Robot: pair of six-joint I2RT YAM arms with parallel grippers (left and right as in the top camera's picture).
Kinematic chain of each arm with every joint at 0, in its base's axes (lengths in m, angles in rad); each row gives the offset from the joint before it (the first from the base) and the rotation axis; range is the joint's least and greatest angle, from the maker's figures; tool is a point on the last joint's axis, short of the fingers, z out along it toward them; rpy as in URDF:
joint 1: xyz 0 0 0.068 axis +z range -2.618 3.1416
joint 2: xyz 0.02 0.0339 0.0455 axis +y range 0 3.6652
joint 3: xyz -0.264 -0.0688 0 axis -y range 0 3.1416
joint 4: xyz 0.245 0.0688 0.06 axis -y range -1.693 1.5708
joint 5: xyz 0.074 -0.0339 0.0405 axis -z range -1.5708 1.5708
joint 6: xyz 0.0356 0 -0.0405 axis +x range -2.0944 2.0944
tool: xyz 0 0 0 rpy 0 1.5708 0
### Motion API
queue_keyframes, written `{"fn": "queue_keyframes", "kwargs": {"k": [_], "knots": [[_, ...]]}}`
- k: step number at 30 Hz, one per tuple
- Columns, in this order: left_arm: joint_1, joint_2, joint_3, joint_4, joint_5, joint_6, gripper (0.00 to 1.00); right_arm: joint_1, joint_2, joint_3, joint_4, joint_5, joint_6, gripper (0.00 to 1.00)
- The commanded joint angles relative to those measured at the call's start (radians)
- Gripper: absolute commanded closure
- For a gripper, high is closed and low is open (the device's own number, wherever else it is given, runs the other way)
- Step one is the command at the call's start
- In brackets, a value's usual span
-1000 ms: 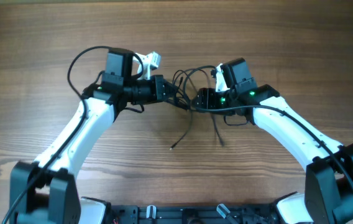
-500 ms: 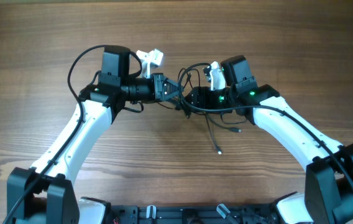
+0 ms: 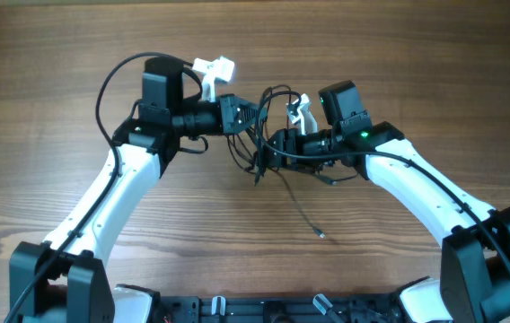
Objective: Untangle cables
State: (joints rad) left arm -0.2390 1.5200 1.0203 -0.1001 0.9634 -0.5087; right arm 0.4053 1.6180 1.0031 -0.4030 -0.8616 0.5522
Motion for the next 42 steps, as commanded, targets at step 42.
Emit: {"fn": "queue_keyframes", "kwargs": {"k": [42], "knots": [[0.095, -0.043, 0.014, -0.104, -0.101, -0.261, 0.96, 0.022, 0.012, 0.003, 0.327, -0.087, 0.415, 0.34]]}}
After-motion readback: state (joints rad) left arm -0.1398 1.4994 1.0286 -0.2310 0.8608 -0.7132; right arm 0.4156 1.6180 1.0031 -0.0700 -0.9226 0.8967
